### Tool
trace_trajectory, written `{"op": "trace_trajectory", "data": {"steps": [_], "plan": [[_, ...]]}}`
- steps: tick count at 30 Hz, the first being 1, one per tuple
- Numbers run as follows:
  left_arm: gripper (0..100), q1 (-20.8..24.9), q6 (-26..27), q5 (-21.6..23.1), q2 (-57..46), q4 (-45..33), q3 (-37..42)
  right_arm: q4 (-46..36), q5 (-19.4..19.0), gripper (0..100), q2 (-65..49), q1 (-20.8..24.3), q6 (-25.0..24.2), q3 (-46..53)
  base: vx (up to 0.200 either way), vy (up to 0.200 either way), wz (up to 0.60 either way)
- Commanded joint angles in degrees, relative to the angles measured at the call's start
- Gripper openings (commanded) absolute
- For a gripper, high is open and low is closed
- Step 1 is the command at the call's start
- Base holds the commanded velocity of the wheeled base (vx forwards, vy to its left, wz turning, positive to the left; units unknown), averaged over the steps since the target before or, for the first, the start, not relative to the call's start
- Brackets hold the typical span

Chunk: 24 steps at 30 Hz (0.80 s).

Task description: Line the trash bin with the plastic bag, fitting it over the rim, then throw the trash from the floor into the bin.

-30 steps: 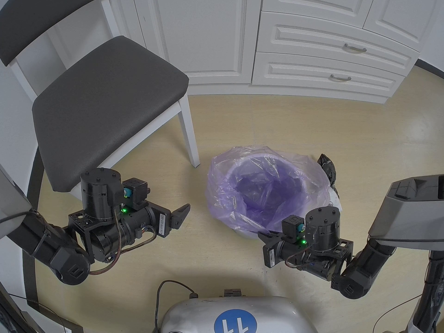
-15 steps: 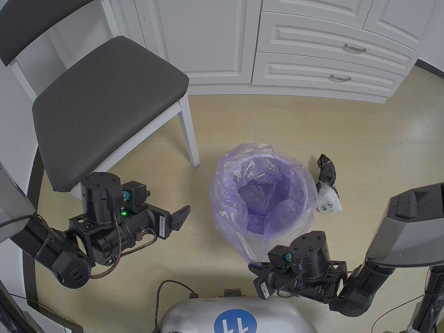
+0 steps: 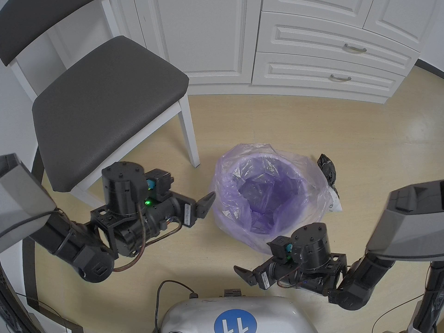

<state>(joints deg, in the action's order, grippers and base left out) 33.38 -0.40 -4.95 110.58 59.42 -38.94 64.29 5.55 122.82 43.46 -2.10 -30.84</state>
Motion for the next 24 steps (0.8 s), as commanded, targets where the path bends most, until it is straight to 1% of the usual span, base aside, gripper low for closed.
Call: {"op": "trace_trajectory", "data": {"steps": [1,2,4,8,10,11,12,14,15,16,17,19,21,23,24], "plan": [[100,4.1,-0.2,-0.5,9.0,-3.6,-13.4,-7.6,0.0,100,-15.9,-2.0,0.0,1.5,0.0,0.0,0.0],[100,4.2,-0.2,-0.5,9.2,-3.7,-13.7,-7.9,0.0,100,-16.2,-2.0,-0.1,1.4,0.0,0.0,0.0],[100,4.7,-0.3,-0.8,11.4,-6.8,-18.5,-13.5,-0.7,100,-21.7,-2.9,-0.6,0.3,0.0,0.0,0.0],[100,4.8,-0.3,-0.8,13.3,-11.3,-23.8,-22.5,-0.8,100,-27.7,-3.5,-2.0,-2.3,0.0,0.0,0.0],[100,4.6,-0.3,-0.9,14.4,-13.4,-26.1,-25.4,-0.5,100,-29.0,-4.5,-2.4,-3.7,0.0,0.0,0.0],[100,4.6,-0.3,-0.9,14.4,-13.4,-26.1,-25.4,-0.5,100,-29.0,-4.5,-2.4,-3.7,0.0,0.0,0.0],[100,4.2,-0.4,-1.3,16.2,-15.9,-29.5,-26.0,0.3,100,-27.9,-7.5,-2.0,-4.8,0.0,0.0,0.0],[100,3.8,-0.3,-2.2,17.7,-17.1,-31.7,-26.1,0.3,100,-27.3,-9.4,-1.9,-5.5,0.0,0.0,0.0],[100,3.4,-0.3,-3.4,19.1,-17.9,-33.9,-26.0,0.6,100,-25.7,-11.7,-1.9,-6.6,0.0,0.0,0.0],[100,3.4,-0.3,-3.6,19.3,-18.0,-34.3,-26.0,0.6,100,-24.9,-12.4,-1.9,-7.0,0.0,0.0,0.0],[100,3.0,-0.3,-4.4,20.0,-18.5,-35.5,-26.0,0.8,100,-22.5,-14.3,-1.8,-8.1,0.0,0.0,0.0],[100,2.5,-0.3,-5.0,20.2,-20.0,-36.0,-25.9,2.9,100,-19.3,-16.6,-0.7,-9.8,0.0,0.0,0.0],[100,2.0,-0.3,-5.2,19.9,-21.7,-35.7,-25.8,6.8,100,-15.9,-18.6,1.7,-10.8,0.0,0.0,0.0],[100,1.9,-0.3,-5.2,19.9,-21.9,-35.7,-25.9,7.3,100,-15.3,-18.9,2.1,-11.0,0.0,0.0,0.0],[100,1.3,-0.3,-6.4,19.7,-22.2,-35.1,-25.7,10.4,100,-11.6,-20.7,5.3,-11.7,0.0,0.0,0.0]]}}
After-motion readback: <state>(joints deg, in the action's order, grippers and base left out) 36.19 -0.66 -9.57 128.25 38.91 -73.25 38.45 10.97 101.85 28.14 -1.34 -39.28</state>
